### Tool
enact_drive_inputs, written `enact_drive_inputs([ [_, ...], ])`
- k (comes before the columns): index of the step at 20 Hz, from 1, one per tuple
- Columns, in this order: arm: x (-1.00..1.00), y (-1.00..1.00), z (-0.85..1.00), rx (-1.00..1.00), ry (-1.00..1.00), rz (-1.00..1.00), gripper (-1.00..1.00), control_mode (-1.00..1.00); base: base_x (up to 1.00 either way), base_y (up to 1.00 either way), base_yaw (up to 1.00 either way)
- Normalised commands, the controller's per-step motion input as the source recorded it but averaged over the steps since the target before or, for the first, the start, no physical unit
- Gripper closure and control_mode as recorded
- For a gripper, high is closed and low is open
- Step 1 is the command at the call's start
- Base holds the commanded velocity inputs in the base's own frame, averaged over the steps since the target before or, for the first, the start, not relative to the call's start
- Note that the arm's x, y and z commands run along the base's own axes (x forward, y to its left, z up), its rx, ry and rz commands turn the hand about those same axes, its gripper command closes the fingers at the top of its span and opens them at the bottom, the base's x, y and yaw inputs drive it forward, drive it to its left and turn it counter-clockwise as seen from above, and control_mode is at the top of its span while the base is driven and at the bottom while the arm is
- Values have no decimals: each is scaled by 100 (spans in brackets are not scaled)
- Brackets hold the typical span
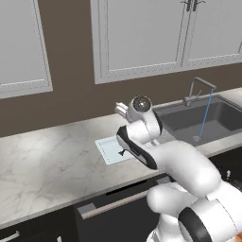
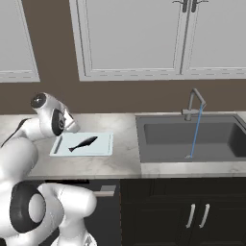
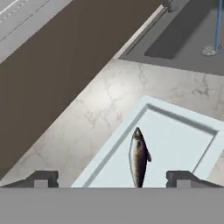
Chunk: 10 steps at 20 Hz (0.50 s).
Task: Take the fish out of the fridge, briefly rinse it in the sink, and place it on the tray next to the sink.
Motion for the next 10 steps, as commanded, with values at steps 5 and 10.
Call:
enact_drive_inputs([
  [5,-100,-29,100,8,-67,4,-100,-100,0,0,0],
  [10,-91,-20,100,3,-63,0,-100,-100,0,0,0],
])
